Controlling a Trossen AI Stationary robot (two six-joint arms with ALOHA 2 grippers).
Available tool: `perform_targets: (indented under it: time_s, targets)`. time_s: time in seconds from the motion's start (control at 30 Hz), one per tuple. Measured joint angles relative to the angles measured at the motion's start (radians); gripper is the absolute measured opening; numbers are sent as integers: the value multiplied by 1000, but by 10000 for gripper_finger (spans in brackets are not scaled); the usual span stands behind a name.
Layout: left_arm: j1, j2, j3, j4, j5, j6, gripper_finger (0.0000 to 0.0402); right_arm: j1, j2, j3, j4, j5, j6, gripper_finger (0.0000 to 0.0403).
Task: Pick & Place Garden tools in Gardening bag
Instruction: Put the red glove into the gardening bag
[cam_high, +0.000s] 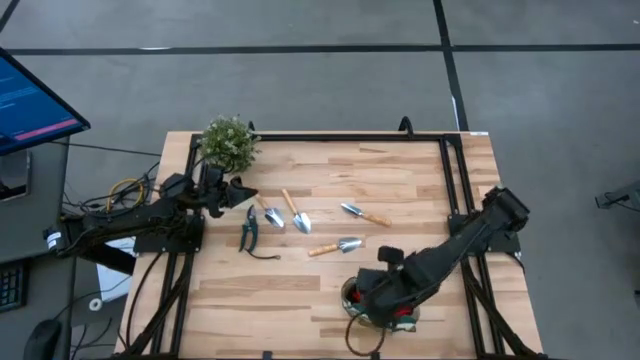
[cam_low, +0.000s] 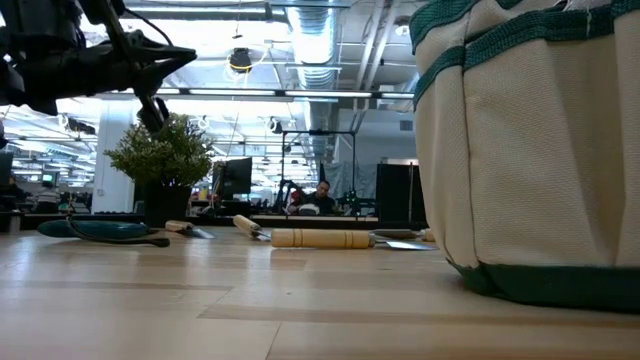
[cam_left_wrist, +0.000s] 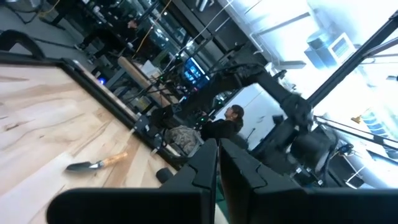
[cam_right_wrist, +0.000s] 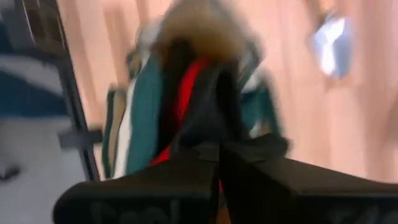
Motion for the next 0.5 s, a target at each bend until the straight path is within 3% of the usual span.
perform_targets:
  time_s: [0.27, 0.5]
  targets:
    - [0, 0, 0, 11, 0, 0, 17, 11, 167, 0, -1, -109, -25, 0]
    - [0, 0, 0, 28, -1, -4, 17, 4, 235, -3, 82, -105, -86, 0]
